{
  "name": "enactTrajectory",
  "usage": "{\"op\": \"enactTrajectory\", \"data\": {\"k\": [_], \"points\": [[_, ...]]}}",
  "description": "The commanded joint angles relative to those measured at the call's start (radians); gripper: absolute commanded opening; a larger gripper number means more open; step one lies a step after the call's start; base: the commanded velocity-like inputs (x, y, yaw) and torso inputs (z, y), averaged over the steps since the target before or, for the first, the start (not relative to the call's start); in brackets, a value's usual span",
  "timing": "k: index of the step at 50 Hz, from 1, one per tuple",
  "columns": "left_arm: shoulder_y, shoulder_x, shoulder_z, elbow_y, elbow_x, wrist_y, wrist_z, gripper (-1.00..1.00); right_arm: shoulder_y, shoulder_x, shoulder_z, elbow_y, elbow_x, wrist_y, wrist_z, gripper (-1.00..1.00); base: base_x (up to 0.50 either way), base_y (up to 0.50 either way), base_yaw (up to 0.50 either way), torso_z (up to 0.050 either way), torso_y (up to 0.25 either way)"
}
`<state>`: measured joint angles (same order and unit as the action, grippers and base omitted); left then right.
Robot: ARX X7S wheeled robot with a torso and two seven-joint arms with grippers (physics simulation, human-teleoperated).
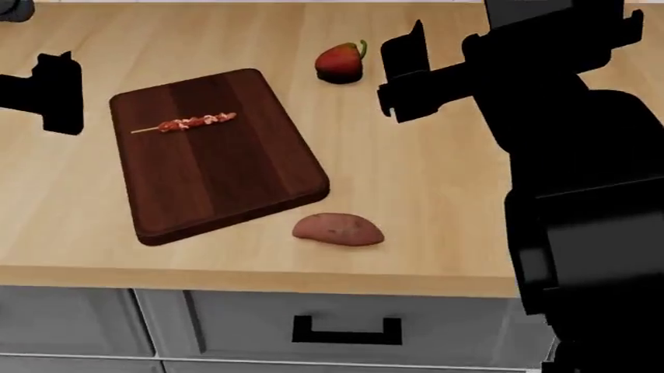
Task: Clear the non-vegetable object off the cutting board and place the vegetables onto it.
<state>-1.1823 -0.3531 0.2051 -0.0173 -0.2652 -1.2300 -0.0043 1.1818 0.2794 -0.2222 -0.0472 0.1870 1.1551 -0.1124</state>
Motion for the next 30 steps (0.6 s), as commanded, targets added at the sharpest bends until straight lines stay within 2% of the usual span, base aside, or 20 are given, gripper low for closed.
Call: {"op": "enactTrajectory", "data": {"k": [1, 22, 30], "points": [[-0.128, 0.018, 0.019, -0.110, -0.001, -0.018, 0.079, 1.00, 0.075, -0.017, -0.002, 0.076, -0.020, -0.021, -0.045, 1.00, 0.50, 0.00, 0.00, 0.000, 0.000], [-0.150, 0.013, -0.002, -0.072, -0.022, -0.063, 0.076, 1.00, 0.097, -0.005, -0.055, 0.088, -0.026, -0.014, -0.054, 1.00, 0.50, 0.04, 0.00, 0.000, 0.001], [-0.141, 0.009, 0.000, -0.059, -0.025, -0.066, 0.073, 1.00, 0.079, -0.009, -0.029, 0.092, -0.014, -0.013, -0.048, 1.00, 0.50, 0.10, 0.00, 0.000, 0.000]]}}
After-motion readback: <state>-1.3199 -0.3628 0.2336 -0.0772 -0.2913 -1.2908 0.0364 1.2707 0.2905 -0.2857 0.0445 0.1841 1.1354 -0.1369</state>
